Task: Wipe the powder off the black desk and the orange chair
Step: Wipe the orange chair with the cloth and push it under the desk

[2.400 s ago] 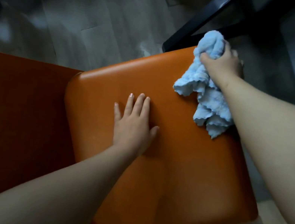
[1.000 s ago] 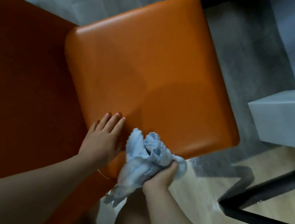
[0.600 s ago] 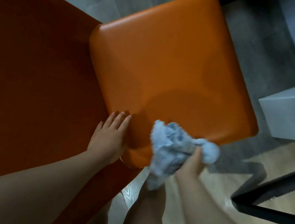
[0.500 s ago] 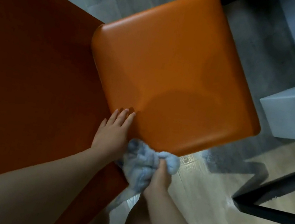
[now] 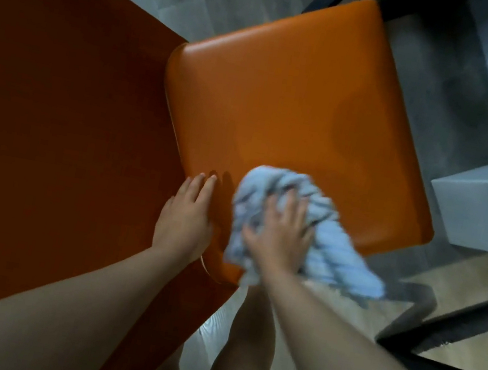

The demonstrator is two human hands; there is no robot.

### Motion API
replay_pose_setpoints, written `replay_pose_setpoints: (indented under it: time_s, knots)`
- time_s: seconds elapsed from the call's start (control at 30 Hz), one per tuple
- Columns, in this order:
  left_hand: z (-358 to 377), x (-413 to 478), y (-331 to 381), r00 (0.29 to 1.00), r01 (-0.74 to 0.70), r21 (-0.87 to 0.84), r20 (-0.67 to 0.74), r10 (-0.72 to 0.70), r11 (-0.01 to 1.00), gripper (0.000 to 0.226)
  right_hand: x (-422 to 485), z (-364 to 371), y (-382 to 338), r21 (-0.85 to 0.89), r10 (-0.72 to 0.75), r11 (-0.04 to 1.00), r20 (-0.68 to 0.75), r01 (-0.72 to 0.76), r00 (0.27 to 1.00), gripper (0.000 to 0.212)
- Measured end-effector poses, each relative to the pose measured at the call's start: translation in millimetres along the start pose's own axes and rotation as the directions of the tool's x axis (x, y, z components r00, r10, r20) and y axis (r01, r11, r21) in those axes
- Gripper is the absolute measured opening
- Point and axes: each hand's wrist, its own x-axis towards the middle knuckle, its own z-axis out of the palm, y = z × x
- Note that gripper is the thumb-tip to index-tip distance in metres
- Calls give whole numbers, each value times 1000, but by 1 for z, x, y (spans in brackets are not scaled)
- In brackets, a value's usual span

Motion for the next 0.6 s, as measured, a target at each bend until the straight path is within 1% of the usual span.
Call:
replay_pose_setpoints:
  time_s: [0.03,0.07,0.1,0.13,0.17,0.2,0.23,0.27,0.3,0.33,0.37,0.4,0.43,0.47,0.5,0.53,0.57,0.6]
  knots:
    - [0,1,-1,1000,6,-23,-17,-7,1000,73,-14,12,-11,-89,-173,980,69,179,982,75]
    - [0,2,-1,1000,10,-41,-27,-11,999,72,-21,17,-16,-152,-328,927,108,342,938,74]
    - [0,3,-2,999,11,-51,-31,-13,999,72,-16,12,-11,-192,-436,871,120,452,892,72]
    - [1,6,-1,999,13,-54,-30,-15,998,72,1,4,0,-226,-465,846,128,483,876,71]
    - [1,9,-1,999,21,-50,-27,-22,999,73,22,-8,13,-239,-408,873,122,426,905,71]
    - [2,12,-1,999,35,-43,-25,-36,998,74,45,-24,27,-217,-284,932,67,291,957,70]
    - [2,16,-1,998,50,-40,-28,-51,998,75,68,-43,39,-159,-117,981,-15,113,993,67]
    - [1,20,-1,998,62,-42,-30,-64,997,75,88,-60,48,-82,41,995,-97,-49,994,63]
    - [0,24,0,997,73,-48,-33,-75,996,75,101,-70,52,-3,157,987,-159,-160,975,60]
    - [-2,28,0,996,84,-55,-38,-86,995,74,109,-75,48,53,215,977,-198,-209,956,58]
    - [-5,33,0,994,98,-63,-40,-100,993,73,111,-73,39,68,228,973,-199,-218,953,59]
    - [-8,37,1,992,117,-72,-37,-120,991,71,103,-65,26,41,205,979,-173,-201,963,59]
    - [-12,41,1,989,140,-86,-33,-143,986,70,89,-52,11,-18,137,990,-123,-140,983,61]
    - [-16,45,0,986,159,-106,-31,-163,981,69,70,-37,-1,-97,12,995,-84,-20,996,63]
    - [-20,48,-1,983,177,-139,-31,-183,974,68,50,-24,-10,-184,-136,975,-49,125,990,67]
    - [-24,51,-1,978,197,-182,-33,-206,963,67,33,-18,-14,-282,-264,927,-25,246,964,74]
    - [-27,53,-2,972,218,-227,-38,-233,949,66,26,-19,-13,-357,-346,875,13,327,938,80]
    - [-30,55,-3,965,235,-267,-49,-257,935,64,30,-27,-12,-394,-405,834,41,387,913,82]
